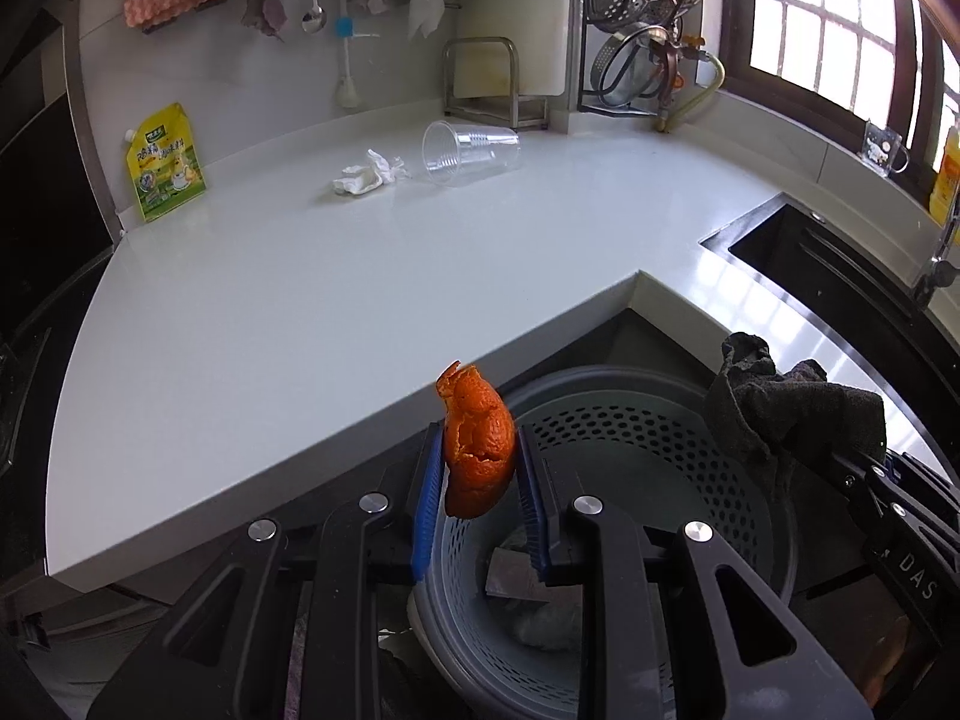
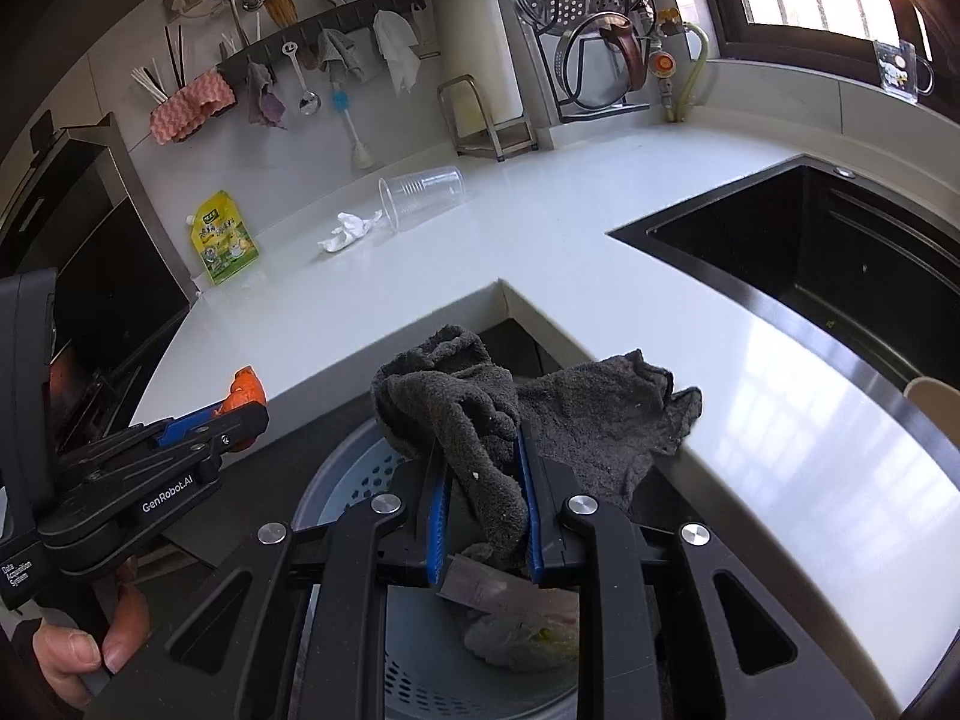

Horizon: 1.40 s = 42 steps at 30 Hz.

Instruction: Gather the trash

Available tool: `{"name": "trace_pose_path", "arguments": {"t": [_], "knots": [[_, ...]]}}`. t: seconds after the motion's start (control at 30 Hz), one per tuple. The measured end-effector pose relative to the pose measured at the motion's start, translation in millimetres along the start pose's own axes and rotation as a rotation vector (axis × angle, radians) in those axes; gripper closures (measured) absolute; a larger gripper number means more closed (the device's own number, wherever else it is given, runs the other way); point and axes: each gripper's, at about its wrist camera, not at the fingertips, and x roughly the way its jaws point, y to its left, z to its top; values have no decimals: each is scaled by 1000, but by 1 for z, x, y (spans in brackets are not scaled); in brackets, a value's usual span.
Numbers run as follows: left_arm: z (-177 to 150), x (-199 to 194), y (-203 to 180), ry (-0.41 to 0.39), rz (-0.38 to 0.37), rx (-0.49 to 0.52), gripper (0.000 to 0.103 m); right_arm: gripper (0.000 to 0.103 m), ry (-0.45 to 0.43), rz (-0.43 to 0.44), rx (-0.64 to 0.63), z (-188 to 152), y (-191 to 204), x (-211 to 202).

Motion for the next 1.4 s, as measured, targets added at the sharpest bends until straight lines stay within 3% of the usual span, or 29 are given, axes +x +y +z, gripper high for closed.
{"name": "trace_pose_path", "arguments": {"t": [0.4, 1.0, 1.03, 1.07, 1.13, 1.4], "knots": [[-45, 17, -4, 84, -9, -4, 79, 84, 98, -28, -28, -52, 1, 5], [-46, 32, -2, 104, -14, -23, 75, 82, 134, -1, -21, -50, 2, 26], [-46, 33, -1, 105, -13, -25, 70, 76, 133, 0, -21, -50, 2, 26], [-46, 32, -1, 105, -11, -28, 59, 63, 128, -8, -22, -49, 2, 25], [-46, 30, 1, 93, -2, -39, 40, 48, 99, -25, -16, -47, 0, 21], [-47, 29, 4, 94, 11, -45, 33, 48, 103, -26, 6, -51, -6, 19]]}}
